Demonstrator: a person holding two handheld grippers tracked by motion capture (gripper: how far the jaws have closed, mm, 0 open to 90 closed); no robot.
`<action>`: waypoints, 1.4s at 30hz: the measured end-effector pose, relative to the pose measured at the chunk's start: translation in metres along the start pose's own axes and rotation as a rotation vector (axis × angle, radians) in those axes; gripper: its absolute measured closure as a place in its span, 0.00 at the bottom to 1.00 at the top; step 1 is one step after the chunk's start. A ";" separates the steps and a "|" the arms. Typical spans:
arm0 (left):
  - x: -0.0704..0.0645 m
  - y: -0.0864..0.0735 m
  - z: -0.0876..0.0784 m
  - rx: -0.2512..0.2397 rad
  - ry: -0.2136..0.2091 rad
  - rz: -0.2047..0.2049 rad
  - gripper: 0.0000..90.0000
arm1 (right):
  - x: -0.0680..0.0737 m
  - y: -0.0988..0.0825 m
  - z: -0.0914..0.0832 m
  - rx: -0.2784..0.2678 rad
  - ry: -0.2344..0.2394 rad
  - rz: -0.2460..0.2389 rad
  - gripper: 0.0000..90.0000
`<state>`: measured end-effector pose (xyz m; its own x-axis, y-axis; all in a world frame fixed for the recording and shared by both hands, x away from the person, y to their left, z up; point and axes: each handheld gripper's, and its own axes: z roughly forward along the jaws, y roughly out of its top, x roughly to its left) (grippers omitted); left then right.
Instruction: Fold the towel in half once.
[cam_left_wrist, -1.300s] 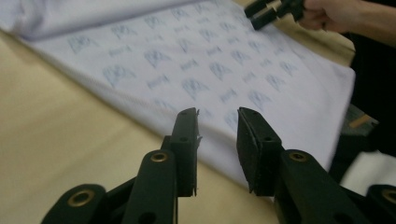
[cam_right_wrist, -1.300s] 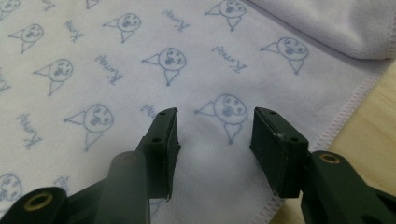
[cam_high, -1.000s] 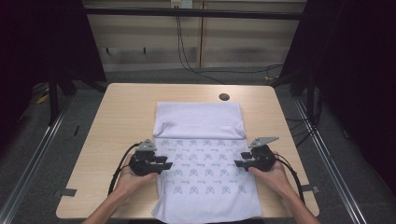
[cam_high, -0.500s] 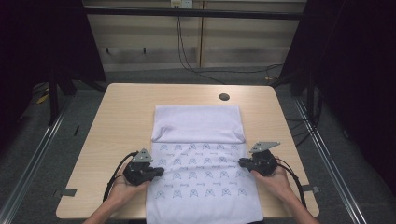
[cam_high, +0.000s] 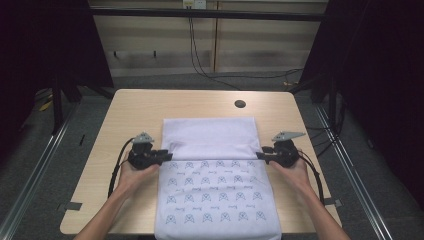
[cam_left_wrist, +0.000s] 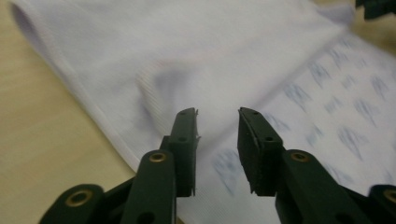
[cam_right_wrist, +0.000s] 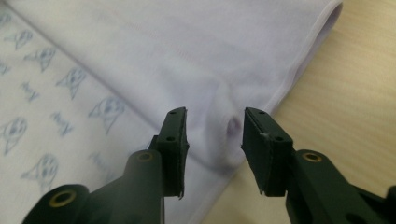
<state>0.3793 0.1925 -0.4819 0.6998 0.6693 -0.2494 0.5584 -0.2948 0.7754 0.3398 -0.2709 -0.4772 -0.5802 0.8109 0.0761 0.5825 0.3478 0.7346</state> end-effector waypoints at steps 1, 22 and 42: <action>0.005 0.004 0.004 0.009 0.013 -0.001 0.72 | -0.004 0.004 0.005 -0.008 0.006 0.015 0.66; -0.025 0.065 -0.068 -0.233 -0.010 0.092 0.96 | -0.013 0.063 -0.048 -0.262 0.068 0.042 0.96; -0.109 -0.072 -0.112 0.004 -0.232 0.141 0.95 | 0.092 -0.072 -0.135 -0.125 0.258 -0.085 0.95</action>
<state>0.2134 0.2170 -0.4457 0.8539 0.4476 -0.2657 0.4495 -0.3768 0.8099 0.1675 -0.2855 -0.4321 -0.7587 0.6293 0.1683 0.4604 0.3352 0.8220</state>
